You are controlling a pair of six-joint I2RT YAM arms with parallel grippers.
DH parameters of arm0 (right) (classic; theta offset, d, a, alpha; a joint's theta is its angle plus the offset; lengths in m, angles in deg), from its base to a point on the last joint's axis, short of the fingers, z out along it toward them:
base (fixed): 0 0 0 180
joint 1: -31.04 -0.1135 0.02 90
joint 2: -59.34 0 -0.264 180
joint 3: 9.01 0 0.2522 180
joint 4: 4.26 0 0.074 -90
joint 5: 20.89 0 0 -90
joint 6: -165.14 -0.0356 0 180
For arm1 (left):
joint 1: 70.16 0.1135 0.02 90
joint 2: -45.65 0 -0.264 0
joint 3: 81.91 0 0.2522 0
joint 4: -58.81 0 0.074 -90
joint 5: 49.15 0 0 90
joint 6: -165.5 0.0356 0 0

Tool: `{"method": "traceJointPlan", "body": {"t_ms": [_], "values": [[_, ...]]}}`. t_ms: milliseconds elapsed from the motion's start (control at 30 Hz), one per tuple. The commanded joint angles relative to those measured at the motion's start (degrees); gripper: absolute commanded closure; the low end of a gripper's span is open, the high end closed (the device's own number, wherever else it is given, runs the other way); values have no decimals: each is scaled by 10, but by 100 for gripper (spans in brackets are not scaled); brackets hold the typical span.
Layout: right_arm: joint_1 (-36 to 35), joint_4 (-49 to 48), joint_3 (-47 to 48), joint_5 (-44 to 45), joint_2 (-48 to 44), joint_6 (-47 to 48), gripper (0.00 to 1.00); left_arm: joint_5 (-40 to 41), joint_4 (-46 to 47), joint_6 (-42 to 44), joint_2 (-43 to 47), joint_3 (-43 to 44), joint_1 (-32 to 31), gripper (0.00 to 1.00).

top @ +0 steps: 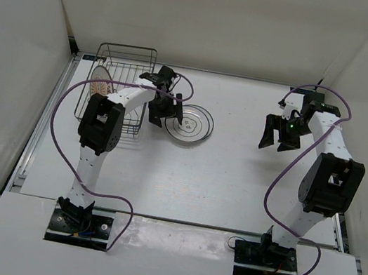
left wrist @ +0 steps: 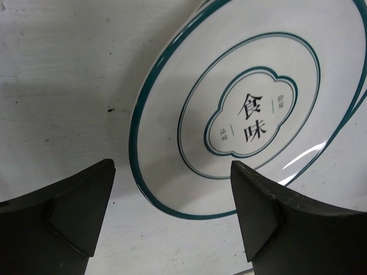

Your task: Unload the plates from the dish rack

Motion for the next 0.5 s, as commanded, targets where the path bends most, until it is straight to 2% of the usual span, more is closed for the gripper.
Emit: {"method": "traceJointPlan", "body": {"t_ms": [0,467], "values": [[6,6,5,0,-8,9,10,-15,13,-20,-2,28,1,8],[8,8,1,2,-7,10,10,-71,66,-90,-11,24,1,8]]}}
